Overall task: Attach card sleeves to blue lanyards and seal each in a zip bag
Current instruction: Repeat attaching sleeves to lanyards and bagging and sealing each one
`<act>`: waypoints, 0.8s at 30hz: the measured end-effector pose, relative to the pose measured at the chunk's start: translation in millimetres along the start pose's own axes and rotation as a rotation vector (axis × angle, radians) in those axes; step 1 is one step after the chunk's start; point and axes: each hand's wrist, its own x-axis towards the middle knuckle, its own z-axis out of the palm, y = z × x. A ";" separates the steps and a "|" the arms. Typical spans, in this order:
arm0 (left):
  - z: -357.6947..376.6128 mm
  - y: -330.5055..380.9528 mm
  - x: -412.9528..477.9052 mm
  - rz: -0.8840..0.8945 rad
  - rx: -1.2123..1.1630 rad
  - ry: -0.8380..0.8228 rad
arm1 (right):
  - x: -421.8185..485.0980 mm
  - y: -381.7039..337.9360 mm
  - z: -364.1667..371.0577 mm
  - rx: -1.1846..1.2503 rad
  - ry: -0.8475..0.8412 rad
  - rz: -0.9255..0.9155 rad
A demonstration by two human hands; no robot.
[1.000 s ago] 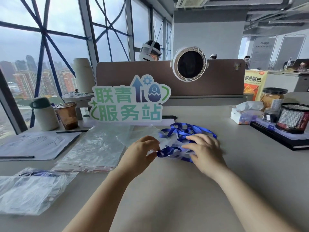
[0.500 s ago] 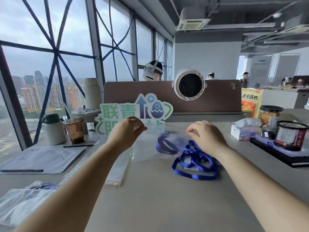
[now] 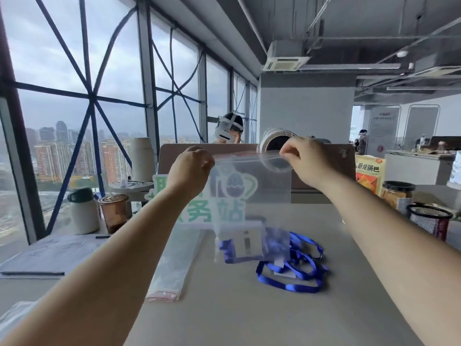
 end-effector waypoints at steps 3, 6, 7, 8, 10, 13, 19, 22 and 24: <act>-2.6 3.3 1.9 0.017 0.012 -0.052 | 0.6 2.2 -4.7 -0.059 -0.048 0.017; -1.1 2.0 1.4 0.005 -0.009 -0.069 | -0.9 7.2 -1.9 0.015 -0.068 0.050; 0.0 0.8 0.3 -0.004 -0.018 -0.073 | -2.5 8.7 -0.3 0.021 -0.091 0.057; 1.1 -0.5 -0.6 -0.026 -0.039 -0.070 | -4.1 10.4 1.0 0.039 -0.100 0.063; 2.6 -1.6 -3.0 -0.072 -0.075 -0.067 | -7.0 13.7 3.7 0.088 -0.098 0.077; 9.6 -3.9 -5.4 -0.111 -0.074 -0.086 | -9.8 18.3 12.3 0.137 -0.119 0.121; 26.4 -7.2 9.9 -0.172 -0.053 -0.037 | -1.2 18.6 24.1 0.131 -0.066 0.181; 17.8 -1.4 27.3 -0.130 -0.073 0.078 | 10.6 15.4 18.7 0.162 0.083 0.165; 4.7 6.9 33.5 -0.098 -0.101 0.160 | 14.9 12.7 9.9 0.175 0.208 0.095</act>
